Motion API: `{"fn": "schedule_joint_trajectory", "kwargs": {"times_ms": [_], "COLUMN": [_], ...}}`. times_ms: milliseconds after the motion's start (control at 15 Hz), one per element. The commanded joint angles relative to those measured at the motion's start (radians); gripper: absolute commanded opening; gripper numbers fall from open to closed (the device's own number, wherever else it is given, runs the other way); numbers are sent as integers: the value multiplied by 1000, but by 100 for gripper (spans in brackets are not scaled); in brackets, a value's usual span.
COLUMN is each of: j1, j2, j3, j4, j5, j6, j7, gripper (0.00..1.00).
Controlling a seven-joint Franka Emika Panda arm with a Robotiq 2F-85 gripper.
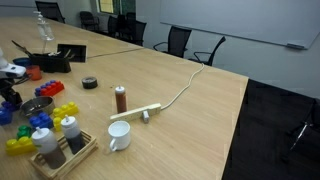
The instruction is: Align the blue and orange legos together then put the purple legos on top of the blue and orange legos
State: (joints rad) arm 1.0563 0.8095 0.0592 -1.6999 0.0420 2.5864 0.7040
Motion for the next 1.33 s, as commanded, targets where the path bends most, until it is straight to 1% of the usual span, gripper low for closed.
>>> {"fn": "schedule_joint_trajectory", "kwargs": {"times_ms": [0, 467, 533, 867, 1267], "j1": [16, 14, 0, -36, -85], "j2": [-29, -56, -66, -103, -77], "j3": [-22, -34, -23, -21, -29], "j4": [-30, -37, -39, -40, -9], "j5": [-20, -42, -36, -33, -60], "j6": [1, -9, -6, 10, 16], "j7": [22, 12, -2, -21, -75], "gripper": [44, 44, 44, 44, 44]}}
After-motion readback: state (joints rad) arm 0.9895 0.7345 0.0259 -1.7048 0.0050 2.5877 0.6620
